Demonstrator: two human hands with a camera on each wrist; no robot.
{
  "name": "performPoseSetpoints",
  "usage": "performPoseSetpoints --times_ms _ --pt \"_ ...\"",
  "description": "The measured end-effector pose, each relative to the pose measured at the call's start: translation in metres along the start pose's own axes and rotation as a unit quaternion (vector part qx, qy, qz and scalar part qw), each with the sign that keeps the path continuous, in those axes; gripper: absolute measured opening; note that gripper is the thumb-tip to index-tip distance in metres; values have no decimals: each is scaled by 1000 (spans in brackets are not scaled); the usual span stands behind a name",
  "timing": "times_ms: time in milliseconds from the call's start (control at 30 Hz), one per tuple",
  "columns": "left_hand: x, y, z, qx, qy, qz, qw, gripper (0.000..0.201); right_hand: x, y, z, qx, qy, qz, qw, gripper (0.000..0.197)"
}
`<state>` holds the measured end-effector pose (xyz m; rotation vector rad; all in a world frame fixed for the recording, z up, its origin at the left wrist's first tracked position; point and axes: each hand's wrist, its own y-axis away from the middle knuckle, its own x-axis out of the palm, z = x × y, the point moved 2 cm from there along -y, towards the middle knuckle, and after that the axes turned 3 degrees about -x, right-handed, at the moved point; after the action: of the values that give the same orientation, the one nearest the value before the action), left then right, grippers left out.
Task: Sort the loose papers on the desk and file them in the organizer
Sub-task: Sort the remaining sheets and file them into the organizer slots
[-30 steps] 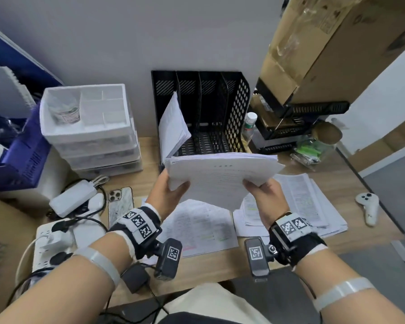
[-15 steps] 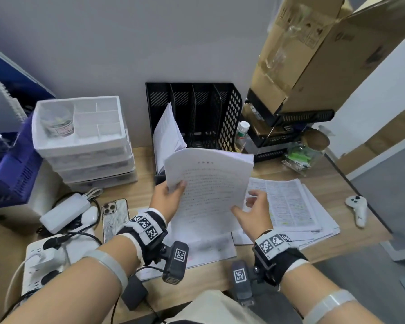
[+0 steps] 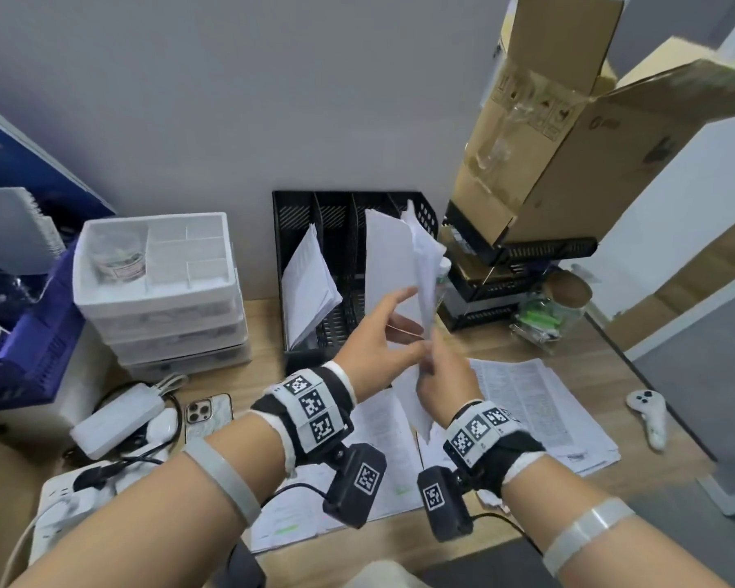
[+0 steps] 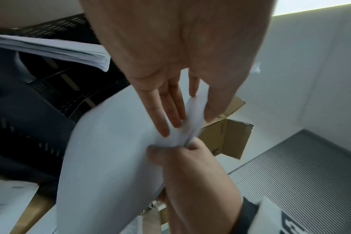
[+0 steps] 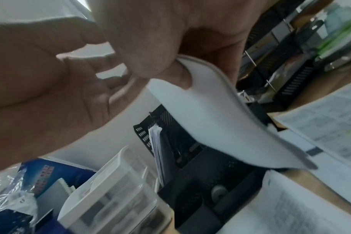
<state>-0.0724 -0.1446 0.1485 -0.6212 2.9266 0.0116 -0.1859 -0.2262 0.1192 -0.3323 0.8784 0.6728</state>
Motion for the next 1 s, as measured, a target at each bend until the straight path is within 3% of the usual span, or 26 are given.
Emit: performPoseSetpoints --times_ms 33,100,200,267,500,667,833,1000 --pt "-2 -2 2 -6 0 6 1000 66 -6 -5 -1 -15 -16 -15 1000 59" --pt "-9 -7 13 -40 1 -9 999 68 -18 -17 -2 -26 -55 -31 998 54" --pt "-29 -16 38 -114 -14 -69 991 40 -30 -37 -1 -21 -101 -30 994 43" --pt "-40 -24 54 -159 -24 -84 984 37 -31 -54 2 -12 -120 -15 993 38" --pt "-67 -48 62 -198 -55 -109 973 73 -5 -118 21 -9 -126 52 991 45" --pt "-70 -62 74 -235 29 -141 961 82 13 -155 34 0 -153 41 987 51" --pt "-65 -76 91 -264 108 -134 949 63 18 -163 36 9 -179 34 983 52" --pt "-47 -99 97 -307 228 -127 915 56 18 -157 13 55 -267 14 962 44"
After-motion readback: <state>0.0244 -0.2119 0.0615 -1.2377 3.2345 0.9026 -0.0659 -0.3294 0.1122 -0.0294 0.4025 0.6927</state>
